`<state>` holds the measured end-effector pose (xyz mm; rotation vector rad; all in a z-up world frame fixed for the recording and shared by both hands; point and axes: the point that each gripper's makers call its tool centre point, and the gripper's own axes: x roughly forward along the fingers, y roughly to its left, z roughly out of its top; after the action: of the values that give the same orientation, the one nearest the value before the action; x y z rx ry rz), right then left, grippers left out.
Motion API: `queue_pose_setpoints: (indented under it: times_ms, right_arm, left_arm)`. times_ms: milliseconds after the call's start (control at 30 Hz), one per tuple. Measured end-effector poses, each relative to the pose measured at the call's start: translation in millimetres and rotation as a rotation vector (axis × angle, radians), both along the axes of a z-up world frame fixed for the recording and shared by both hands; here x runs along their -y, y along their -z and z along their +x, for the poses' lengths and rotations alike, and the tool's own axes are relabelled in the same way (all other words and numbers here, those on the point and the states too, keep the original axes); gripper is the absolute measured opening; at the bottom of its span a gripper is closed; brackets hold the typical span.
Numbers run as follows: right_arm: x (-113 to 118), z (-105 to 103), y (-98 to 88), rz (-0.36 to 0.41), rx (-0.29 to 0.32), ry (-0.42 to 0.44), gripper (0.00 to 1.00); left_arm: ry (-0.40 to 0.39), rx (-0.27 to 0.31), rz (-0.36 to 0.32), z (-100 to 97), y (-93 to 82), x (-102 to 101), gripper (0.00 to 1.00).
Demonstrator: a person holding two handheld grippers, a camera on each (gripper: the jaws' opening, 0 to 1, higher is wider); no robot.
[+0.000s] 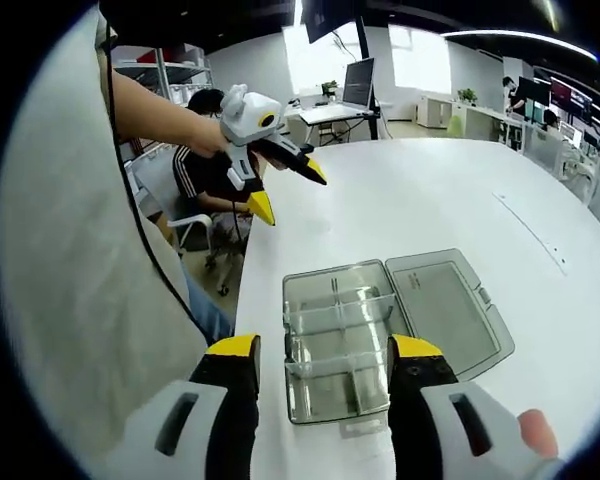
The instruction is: Insert the divider into the dual guide fixture by aligning both edges with the guide slots and pushing it downward to the bottom, including one-sided entry, uneven engagement, binding, and posture correction.
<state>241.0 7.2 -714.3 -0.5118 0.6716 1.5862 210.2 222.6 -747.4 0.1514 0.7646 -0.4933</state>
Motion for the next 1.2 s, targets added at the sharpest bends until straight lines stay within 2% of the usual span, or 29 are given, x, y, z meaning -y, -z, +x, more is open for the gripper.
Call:
queue_pose_setpoints:
  times_ms: [533, 1200]
  right_arm:
    - [-4, 1, -4.7, 0.005, 0.000, 0.009, 0.48]
    - [-8, -1, -6.6, -0.009, 0.002, 0.016, 0.47]
  left_arm:
    - [0.111, -0.026, 0.079, 0.8, 14.0, -12, 0.74]
    - [0.293, -0.068, 0.183, -1.2, 30.5, -21, 0.60]
